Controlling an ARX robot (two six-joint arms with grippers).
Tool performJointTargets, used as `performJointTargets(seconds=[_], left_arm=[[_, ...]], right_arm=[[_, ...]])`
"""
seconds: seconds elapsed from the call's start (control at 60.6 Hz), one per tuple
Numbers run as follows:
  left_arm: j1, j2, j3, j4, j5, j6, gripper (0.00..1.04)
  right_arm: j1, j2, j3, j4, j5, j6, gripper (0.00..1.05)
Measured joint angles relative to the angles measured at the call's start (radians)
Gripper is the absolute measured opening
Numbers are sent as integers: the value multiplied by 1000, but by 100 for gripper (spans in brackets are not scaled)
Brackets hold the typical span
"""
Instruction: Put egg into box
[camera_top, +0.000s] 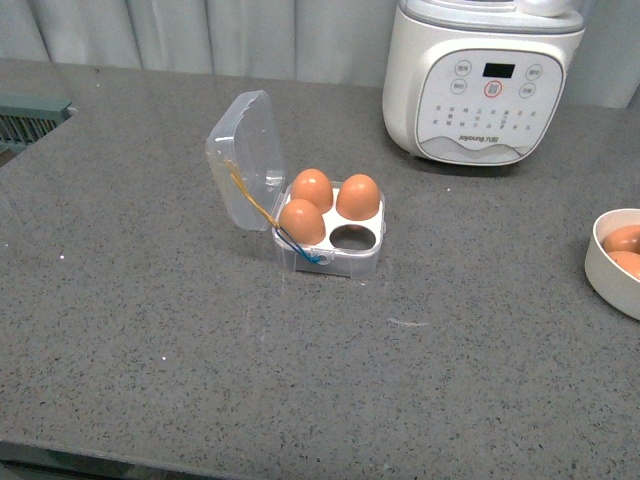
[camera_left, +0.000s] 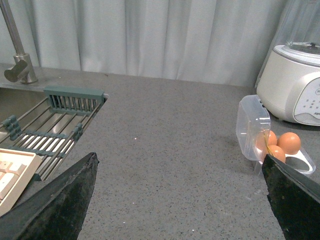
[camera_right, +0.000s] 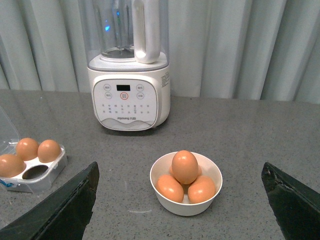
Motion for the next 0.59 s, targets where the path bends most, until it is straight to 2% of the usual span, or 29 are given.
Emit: performJointTargets(seconds=[0.594], left_arm=[[0,0,0,0,0,0,98]], right_arm=[[0,0,0,0,0,0,95]])
